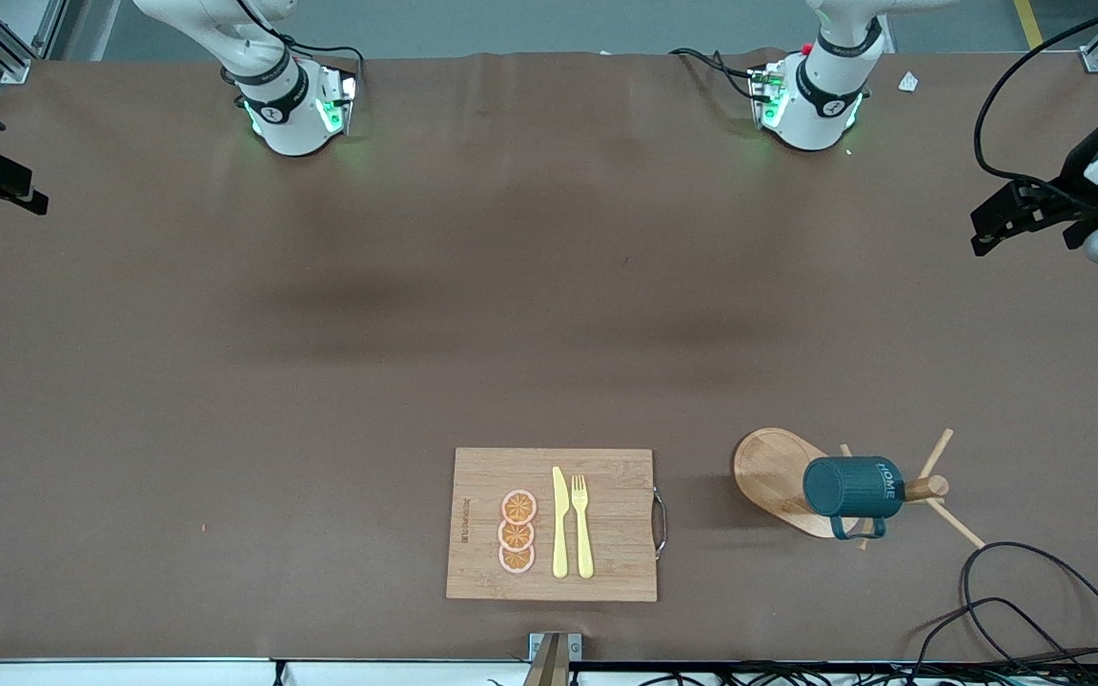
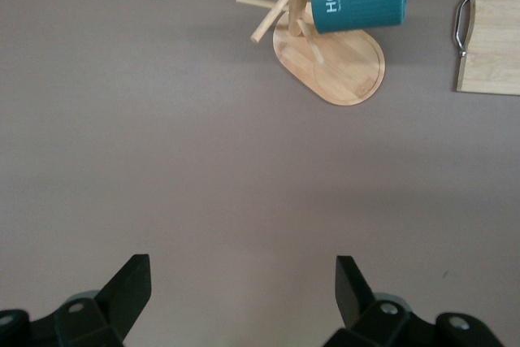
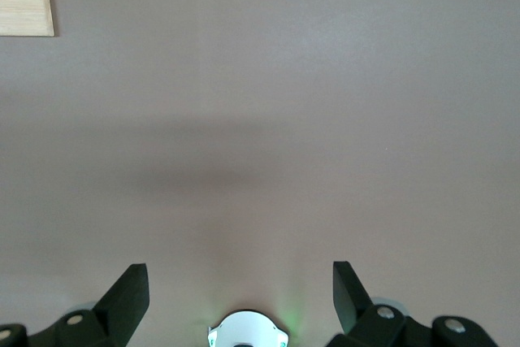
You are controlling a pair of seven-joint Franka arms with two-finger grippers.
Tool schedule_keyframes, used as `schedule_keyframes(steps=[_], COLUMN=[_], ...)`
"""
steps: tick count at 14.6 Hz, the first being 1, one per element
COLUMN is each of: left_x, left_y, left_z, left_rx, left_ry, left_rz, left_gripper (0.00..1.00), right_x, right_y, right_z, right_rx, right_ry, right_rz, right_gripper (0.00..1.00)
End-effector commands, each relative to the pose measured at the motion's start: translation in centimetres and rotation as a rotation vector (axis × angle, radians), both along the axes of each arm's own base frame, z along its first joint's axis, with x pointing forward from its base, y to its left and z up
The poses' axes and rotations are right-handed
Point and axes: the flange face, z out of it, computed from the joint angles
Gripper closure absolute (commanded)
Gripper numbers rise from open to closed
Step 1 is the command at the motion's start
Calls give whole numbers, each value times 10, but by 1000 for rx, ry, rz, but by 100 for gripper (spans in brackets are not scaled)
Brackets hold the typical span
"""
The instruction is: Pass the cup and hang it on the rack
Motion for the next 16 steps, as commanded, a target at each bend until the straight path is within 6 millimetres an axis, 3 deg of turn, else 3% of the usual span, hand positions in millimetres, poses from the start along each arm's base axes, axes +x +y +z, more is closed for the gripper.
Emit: schedule_keyframes(steps=[1,7,16], left_x=[-7,-10,-2], left_y=[2,-12,-15], left_z=[-3,-3,-10], left_rx=[11,-74,-20], left_ry=[-19,-13,18], left_rz=[0,55,114], left_gripper=[0,0,0], right_x=[-7,-7,-7], right_y=[1,0,2], right_z=[3,3,3], right_rx=[8,8,8], right_ry=[-4,-4,-4], right_rz=[-2,-3,0], right_gripper=[0,0,0])
